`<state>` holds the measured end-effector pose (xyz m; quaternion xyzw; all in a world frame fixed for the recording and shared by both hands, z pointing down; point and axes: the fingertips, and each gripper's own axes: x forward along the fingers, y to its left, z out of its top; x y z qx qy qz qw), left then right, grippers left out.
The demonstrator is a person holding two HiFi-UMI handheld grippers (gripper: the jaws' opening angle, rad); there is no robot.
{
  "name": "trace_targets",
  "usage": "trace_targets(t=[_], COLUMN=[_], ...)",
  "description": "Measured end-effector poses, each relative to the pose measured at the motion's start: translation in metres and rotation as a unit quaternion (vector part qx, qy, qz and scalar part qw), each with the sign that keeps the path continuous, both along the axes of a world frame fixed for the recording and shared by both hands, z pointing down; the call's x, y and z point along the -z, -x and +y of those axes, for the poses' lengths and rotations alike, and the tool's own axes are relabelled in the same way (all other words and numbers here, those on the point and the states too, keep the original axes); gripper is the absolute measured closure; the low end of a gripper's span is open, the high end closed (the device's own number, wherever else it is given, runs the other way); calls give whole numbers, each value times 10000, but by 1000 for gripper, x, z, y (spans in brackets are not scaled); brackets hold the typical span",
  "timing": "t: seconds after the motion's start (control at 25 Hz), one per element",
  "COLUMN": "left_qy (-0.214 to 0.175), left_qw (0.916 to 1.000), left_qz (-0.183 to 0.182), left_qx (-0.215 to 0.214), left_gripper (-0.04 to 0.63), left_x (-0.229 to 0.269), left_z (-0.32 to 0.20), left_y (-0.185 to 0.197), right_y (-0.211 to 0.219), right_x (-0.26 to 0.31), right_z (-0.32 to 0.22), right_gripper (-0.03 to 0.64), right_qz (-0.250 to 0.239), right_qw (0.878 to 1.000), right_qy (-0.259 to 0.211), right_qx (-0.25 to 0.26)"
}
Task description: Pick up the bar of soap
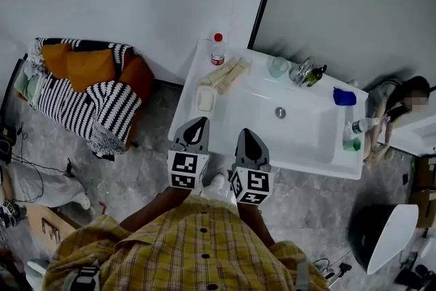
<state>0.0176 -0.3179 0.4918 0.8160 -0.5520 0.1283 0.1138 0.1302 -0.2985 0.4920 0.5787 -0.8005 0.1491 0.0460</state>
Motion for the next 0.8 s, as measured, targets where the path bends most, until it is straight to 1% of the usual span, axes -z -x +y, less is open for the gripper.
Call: trace_targets(t=[0.12,0.28,0.48,0.68,0.72,0.76,0.8], left_qy=[130,477,959,1447,1566,1679,1779], left_qw=[9999,9986,9949,9880,9860,9840,9821], left_qz=[58,218,35,31,15,14,14], left_qx=[43,83,299,543,572,595,619], left_gripper=[584,584,584,579,552,508,485], left_x=[-9,-30,-75,-129,-140,-150,-159], left_z=[-15,-34,-66,-100,-105,-109,-113], left_y=[5,9,19,27,26,25,25], right_y=[2,8,6,8,8,8,8], right_x=[-2,4,4,-2,-4,-5,-6], right_z=[-12,-25,-38,-46,-47,-48,-49], right_gripper=[598,598,598,598,598,598,598], right_qz=[-159,-55,-5,70,75,82,93], right_qw=[9998,10000,10000,10000,10000,9999,9999], right_qy=[36,-53,-21,28,41,56,70], right_qx=[-62,-12,-66,-29,-29,-25,-19])
